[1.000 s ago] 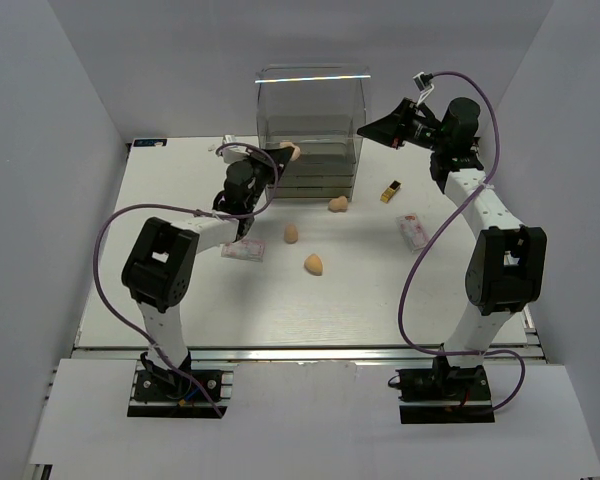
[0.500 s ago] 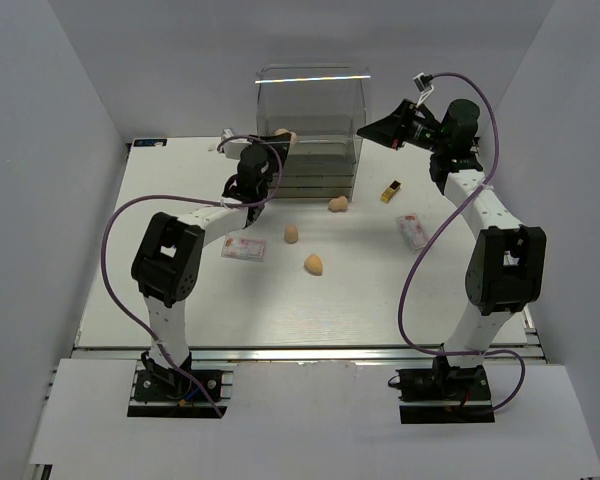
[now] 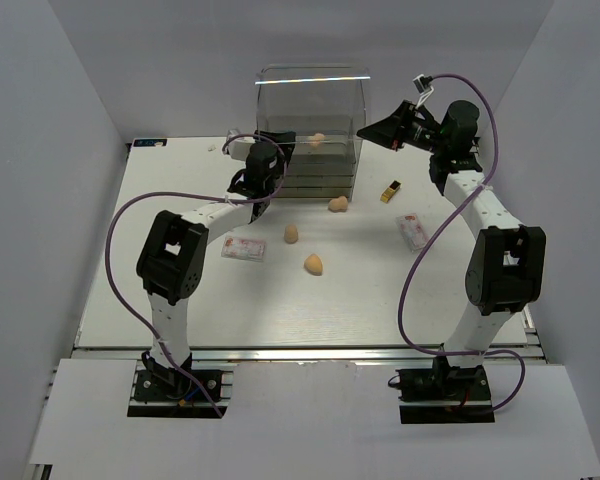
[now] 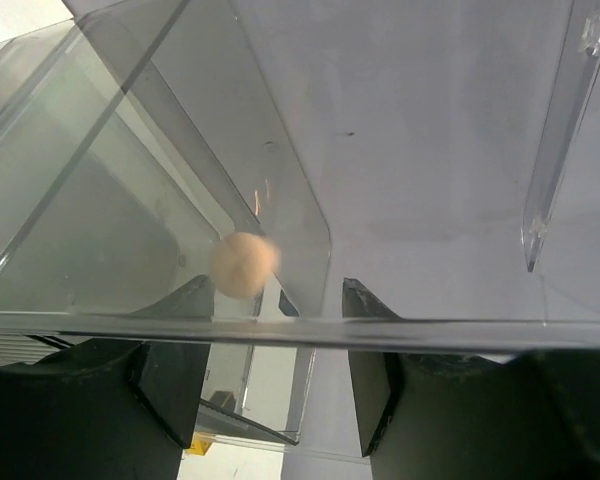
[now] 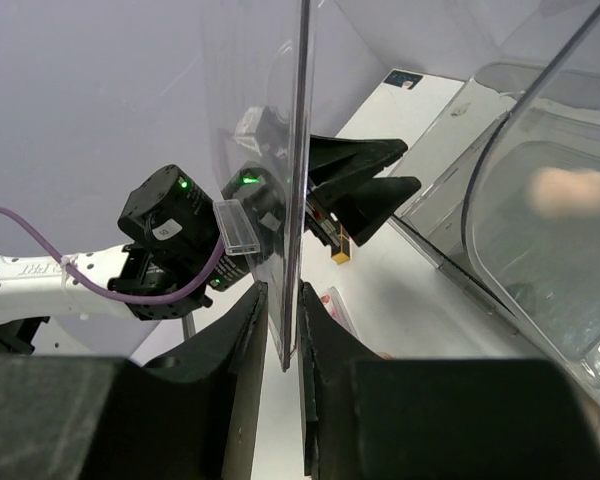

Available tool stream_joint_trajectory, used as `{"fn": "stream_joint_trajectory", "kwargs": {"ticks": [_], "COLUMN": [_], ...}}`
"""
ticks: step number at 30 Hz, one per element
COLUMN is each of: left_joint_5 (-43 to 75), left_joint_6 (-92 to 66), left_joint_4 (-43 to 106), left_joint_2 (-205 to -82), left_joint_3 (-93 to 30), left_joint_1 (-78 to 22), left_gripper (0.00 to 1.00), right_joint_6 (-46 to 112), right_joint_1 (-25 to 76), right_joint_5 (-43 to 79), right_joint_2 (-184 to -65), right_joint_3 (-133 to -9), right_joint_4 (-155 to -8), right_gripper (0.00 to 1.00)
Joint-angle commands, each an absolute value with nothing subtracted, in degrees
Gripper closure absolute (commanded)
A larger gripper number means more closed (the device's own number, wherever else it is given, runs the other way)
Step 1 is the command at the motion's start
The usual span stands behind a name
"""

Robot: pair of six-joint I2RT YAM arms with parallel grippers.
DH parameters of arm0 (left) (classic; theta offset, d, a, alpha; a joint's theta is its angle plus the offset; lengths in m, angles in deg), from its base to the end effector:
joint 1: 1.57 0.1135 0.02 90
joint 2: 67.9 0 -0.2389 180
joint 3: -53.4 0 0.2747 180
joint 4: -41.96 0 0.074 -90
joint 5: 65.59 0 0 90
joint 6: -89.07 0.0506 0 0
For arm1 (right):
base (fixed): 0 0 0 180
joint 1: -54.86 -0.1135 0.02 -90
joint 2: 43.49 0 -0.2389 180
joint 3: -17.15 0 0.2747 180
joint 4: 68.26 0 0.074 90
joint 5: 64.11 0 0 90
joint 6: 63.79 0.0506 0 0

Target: Organize the makeup

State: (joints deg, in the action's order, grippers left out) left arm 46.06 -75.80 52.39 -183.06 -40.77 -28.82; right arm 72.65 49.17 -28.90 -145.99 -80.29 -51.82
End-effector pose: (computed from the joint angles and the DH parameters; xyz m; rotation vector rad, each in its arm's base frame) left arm 0.4504 -0.2110 0.2092 -1.0002 1.5498 -0.9582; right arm 0.4402 0.0854 0.3429 -0.3351 1.5825 1.3698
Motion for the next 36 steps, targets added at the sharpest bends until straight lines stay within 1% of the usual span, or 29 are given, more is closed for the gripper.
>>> {"fn": "stream_joint_trajectory", "kwargs": {"ticks": [1, 3, 4, 7, 11, 14, 15, 17, 19, 20, 21, 23, 24, 29, 30, 33, 36], "left_joint_5": [46.04, 44.37, 43.49, 40.77, 37.78, 35.67, 35.23, 35.57, 36.28, 36.37, 36.28, 35.76, 34.97, 30.05, 29.78, 30.83, 31.79], "left_joint_6": [-76.08, -76.43, -76.26, -74.85, -73.18, -74.05, -73.88, -72.22, -70.20, -68.97, -67.48, -63.52, -61.77, -55.08, -54.03, -49.98, -47.96], "left_joint_4": [52.36, 54.21, 55.17, 57.19, 58.79, 59.05, 58.62, 57.04, 55.28, 53.79, 49.51, 43.35, 37.92, 23.83, 19.98, 14.60, 12.83], "left_joint_2": [-181.99, -181.72, -181.20, -178.40, -172.86, -167.69, -166.27, -163.11, -158.62, -156.26, -155.54, -155.09, -156.05, -162.29, -163.60, -167.83, -170.55], "left_joint_3": [-41.92, -41.04, -40.87, -38.15, -30.86, -23.57, -20.07, -16.80, -12.14, -11.17, -10.64, -11.59, -12.47, -19.66, -20.90, -25.30, -27.77], "left_joint_1": [-28.91, -28.99, -28.99, -29.70, -30.31, -30.40, -30.40, -30.49, -30.58, -30.58, -30.58, -30.58, -30.58, -31.72, -32.07, -34.09, -35.15], "left_gripper": [0.37, 0.39, 0.43, 0.49, 0.66, 0.68, 0.68, 0.67, 0.63, 0.60, 0.53, 0.47, 0.46, 0.39, 0.39, 0.38, 0.38], "right_joint_6": [72.62, 72.71, 72.62, 72.70, 72.79, 72.79, 72.79, 72.62, 72.62, 72.70, 72.71, 72.62, 72.70, 72.53, 72.53, 72.53, 72.35], "right_joint_1": [49.77, 49.77, 49.77, 49.77, 49.77, 49.77, 49.77, 49.68, 49.77, 49.77, 49.68, 49.77, 49.77, 49.77, 49.77, 49.77, 49.77], "right_joint_5": [-28.17, -28.17, -28.17, -28.17, -28.17, -28.25, -28.26, -28.26, -28.26, -28.34, -28.26, -28.26, -28.26, -28.43, -28.34, -28.34, -28.34], "right_joint_2": [-143.24, -143.24, -143.24, -143.24, -143.24, -143.16, -143.16, -143.07, -142.98, -142.98, -143.07, -143.07, -143.07, -142.89, -142.89, -142.72, -142.54], "right_joint_3": [-80.29, -80.20, -80.20, -80.37, -80.37, -80.37, -80.37, -80.20, -80.20, -80.11, -80.11, -80.20, -80.28, -79.93, -79.76, -79.41, -79.41], "right_joint_4": [-46.34, -46.25, -46.25, -46.25, -46.25, -46.25, -46.25, -46.25, -46.25, -46.25, -46.34, -46.34, -46.34, -46.51, -46.52, -46.52, -46.52], "right_gripper": [0.78, 0.78, 0.78, 0.78, 0.78, 0.78, 0.78, 0.78, 0.78, 0.78, 0.78, 0.78, 0.78, 0.78, 0.78, 0.78, 0.78]}}
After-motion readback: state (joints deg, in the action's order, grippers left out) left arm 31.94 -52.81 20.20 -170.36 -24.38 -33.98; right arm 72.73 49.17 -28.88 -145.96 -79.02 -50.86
